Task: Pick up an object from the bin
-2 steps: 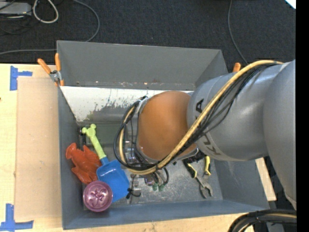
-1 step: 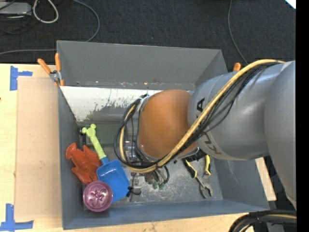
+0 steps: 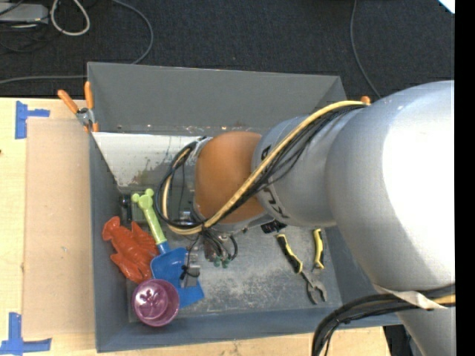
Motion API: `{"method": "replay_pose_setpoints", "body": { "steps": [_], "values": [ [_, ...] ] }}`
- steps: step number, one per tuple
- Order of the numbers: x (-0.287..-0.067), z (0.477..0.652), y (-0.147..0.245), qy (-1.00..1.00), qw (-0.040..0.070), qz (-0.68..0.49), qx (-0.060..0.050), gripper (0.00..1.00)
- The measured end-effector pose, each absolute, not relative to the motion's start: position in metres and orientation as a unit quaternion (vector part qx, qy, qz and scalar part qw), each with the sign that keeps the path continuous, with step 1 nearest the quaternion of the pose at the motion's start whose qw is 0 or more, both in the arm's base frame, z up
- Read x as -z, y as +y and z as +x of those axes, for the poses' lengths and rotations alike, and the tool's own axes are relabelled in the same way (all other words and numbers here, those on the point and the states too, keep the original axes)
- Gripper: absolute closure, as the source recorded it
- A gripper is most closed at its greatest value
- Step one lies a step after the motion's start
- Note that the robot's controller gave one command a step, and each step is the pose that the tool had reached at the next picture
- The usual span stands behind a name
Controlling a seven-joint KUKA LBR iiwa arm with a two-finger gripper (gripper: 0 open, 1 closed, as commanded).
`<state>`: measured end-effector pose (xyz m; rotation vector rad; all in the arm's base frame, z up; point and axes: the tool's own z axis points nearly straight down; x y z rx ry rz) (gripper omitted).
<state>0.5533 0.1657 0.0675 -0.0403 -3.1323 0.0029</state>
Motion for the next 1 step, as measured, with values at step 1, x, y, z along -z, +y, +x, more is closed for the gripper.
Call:
{"method": "replay_pose_setpoints", "body": {
  "steps": [1],
  "values": [
    [-0.1377, 0.5550, 0.1759, -0.989, -0.004, -0.145, 0.003, 0.00]
  ]
}}
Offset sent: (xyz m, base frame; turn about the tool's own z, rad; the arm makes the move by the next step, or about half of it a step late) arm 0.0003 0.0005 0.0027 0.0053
